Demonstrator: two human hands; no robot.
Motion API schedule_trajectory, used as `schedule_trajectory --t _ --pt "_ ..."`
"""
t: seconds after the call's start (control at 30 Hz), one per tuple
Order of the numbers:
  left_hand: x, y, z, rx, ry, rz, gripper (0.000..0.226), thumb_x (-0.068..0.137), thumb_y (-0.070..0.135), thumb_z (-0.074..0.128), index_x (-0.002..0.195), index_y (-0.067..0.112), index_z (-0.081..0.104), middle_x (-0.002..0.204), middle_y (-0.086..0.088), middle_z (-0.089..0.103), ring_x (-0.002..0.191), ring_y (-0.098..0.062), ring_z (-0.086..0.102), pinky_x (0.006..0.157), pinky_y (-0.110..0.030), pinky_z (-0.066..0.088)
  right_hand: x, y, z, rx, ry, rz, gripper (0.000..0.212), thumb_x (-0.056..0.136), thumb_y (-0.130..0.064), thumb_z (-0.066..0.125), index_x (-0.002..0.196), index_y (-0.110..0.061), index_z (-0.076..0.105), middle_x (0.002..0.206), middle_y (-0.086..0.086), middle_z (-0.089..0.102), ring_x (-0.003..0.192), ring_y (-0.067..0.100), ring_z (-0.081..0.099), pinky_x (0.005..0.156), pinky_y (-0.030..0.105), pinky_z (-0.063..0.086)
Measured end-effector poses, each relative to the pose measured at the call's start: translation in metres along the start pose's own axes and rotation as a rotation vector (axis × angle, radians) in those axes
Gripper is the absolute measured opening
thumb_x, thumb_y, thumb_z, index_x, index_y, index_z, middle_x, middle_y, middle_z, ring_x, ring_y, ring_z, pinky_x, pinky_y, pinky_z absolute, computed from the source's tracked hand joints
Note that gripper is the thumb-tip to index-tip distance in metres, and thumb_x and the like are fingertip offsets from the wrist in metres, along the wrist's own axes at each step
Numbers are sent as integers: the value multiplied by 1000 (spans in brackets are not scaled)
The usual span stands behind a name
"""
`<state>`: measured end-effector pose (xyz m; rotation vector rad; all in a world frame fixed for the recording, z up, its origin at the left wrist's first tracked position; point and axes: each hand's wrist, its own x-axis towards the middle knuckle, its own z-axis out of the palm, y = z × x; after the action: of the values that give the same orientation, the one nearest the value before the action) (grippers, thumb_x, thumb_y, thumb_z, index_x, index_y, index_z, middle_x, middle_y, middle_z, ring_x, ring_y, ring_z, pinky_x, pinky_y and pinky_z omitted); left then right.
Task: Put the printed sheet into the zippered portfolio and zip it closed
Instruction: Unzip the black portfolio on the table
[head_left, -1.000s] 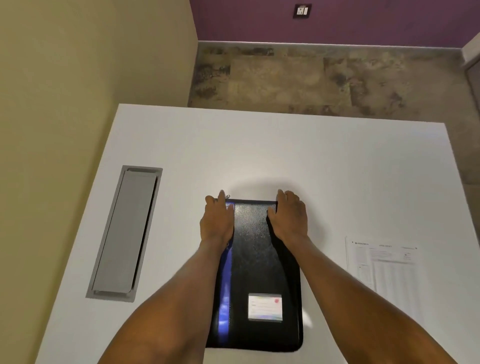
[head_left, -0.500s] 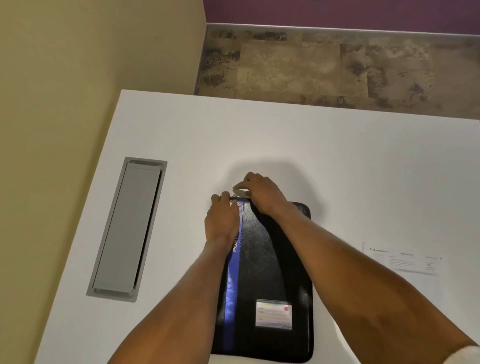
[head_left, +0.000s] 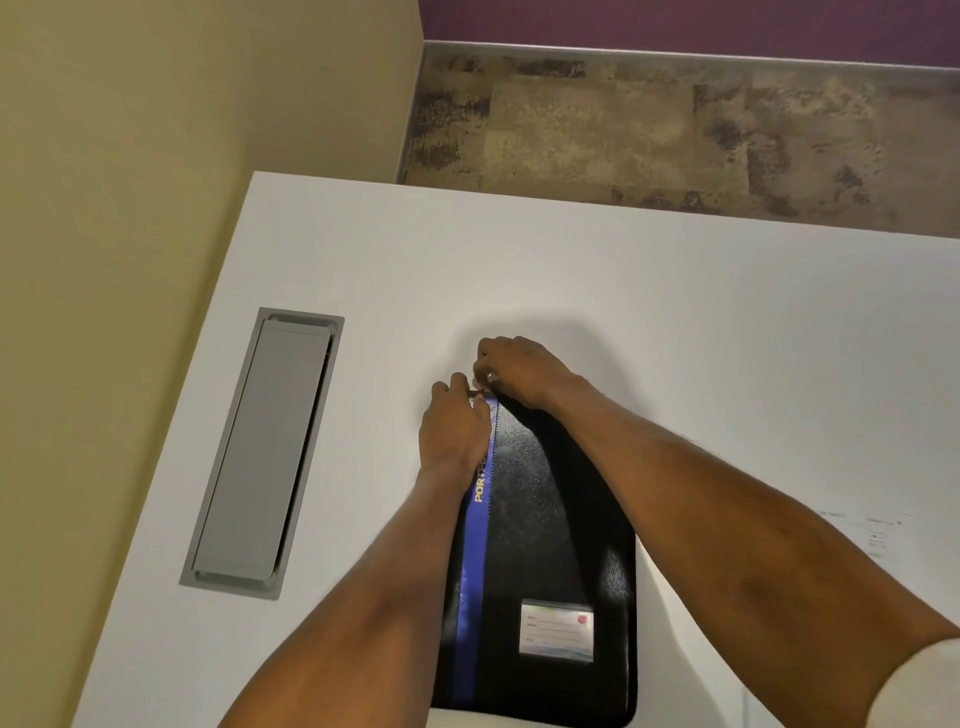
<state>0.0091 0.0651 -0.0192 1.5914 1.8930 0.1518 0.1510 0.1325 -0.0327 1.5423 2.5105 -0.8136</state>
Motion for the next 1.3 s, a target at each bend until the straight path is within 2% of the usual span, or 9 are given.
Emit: schedule_trajectory --t 0.2,0.3,0.37,0.47,0.67,0.83,0.93,1.1,1.3 --pt "9 -2 -3 11 -29 -19 19 106 20 38 112 9 52 113 -14 55 95 -35 55 80 -41 42 -15 11 -1 -83 36 -38 15 89 -18 59 86 -25 72 102 -3 61 85 28 59 77 42 49" --pt "8 -1 -4 -10 -32 -29 18 105 19 38 111 10 52 111 -14 54 96 -37 57 83 -44 48 -29 20 -3 -104 56 -50 14 92 -19 61 89 -24 74 103 -3 62 91 23 58 77 35 41" --pt "8 -2 -3 -13 -31 -28 17 104 18 37 109 10 51 109 -14 54 94 -37 56 81 -42 47 -39 30 -2 -105 52 -31 10 91 -20 65 88 -25 73 103 -3 62 93 22 58 75 33 35" --pt "9 -2 -1 -2 -26 -19 17 104 16 38 111 9 51 108 -15 54 91 -36 54 78 -40 43 -57 43 -3 -87 42 8 9 91 -22 66 87 -28 73 103 -5 62 96 21 58 82 35 42" --pt "10 -3 0 5 -29 -41 18 103 16 37 111 9 51 109 -15 53 89 -34 50 77 -39 41 -88 65 -7 -117 27 89 12 95 -25 66 98 -30 76 108 -5 63 100 20 60 89 37 45" --pt "11 -4 0 11 -31 -38 18 103 16 37 111 9 51 109 -15 54 93 -36 52 79 -41 43 -116 82 -11 -113 24 216 18 98 -29 62 105 -27 78 109 -2 67 98 24 64 74 32 39" --pt "13 -4 1 18 -31 -42 18 102 15 37 111 9 52 108 -15 54 90 -35 50 76 -39 39 -136 95 -6 -41 84 305 16 96 -25 63 99 -28 78 103 -3 68 94 24 65 68 31 37" --pt "13 -5 2 18 -24 -43 15 102 13 38 107 10 52 106 -15 55 88 -33 51 73 -38 38 -174 102 12 58 121 403 6 92 -27 71 94 -29 77 97 -5 67 90 24 65 70 35 49" --pt "14 -5 4 28 -6 -51 14 101 13 40 103 10 53 104 -16 58 85 -34 53 70 -38 39 -207 78 47 124 237 533 7 94 -31 71 96 -29 77 97 -5 66 89 21 63 69 34 49"
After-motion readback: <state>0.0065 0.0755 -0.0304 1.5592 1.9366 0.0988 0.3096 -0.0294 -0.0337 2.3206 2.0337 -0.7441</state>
